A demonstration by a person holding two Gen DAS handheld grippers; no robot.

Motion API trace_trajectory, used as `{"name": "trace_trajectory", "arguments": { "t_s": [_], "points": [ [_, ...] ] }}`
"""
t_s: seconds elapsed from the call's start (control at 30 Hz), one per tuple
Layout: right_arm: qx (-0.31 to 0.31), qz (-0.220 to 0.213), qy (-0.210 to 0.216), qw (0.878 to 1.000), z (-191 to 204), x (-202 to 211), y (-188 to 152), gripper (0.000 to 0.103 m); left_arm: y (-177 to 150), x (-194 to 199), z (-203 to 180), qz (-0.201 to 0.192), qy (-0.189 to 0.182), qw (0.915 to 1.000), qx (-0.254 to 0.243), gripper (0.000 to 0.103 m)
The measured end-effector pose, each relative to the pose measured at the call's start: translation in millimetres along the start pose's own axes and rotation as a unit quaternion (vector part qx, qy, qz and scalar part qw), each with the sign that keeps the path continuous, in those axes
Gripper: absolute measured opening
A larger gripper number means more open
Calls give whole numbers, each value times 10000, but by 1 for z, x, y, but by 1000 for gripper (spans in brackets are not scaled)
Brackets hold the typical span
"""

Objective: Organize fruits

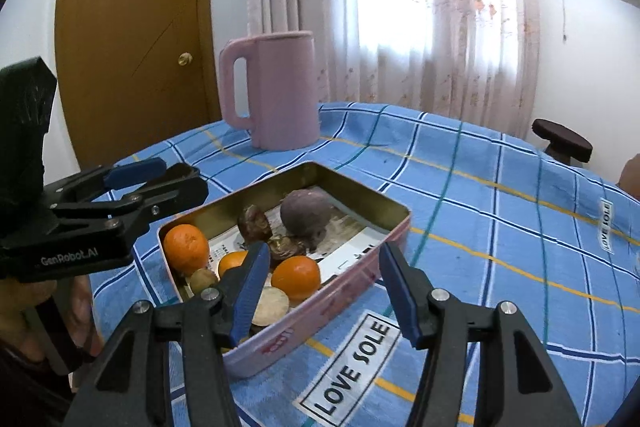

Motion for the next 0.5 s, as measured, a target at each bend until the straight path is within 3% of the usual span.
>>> {"name": "trace_trajectory", "arguments": {
  "t_s": [0.17, 0.5],
  "points": [
    [-4, -167, -214, 9996, -5, 11, 3, 69, 0, 3, -3, -33, 6, 10000, -15, 89],
    [-116, -389, -271, 9988, -12, 27, 7, 70, 1, 7, -8, -83, 18, 9999, -61, 92]
  ]
}}
Point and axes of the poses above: each gripper's, at about its wrist camera, not at the fingertips, and x roughly against the way its jaws point, z to its left, y to its top, the point moved 9 cm from there along -x, roughly the way its jaws point, and after that the axes turned 6 degrees about y, right-handed, at the moved point
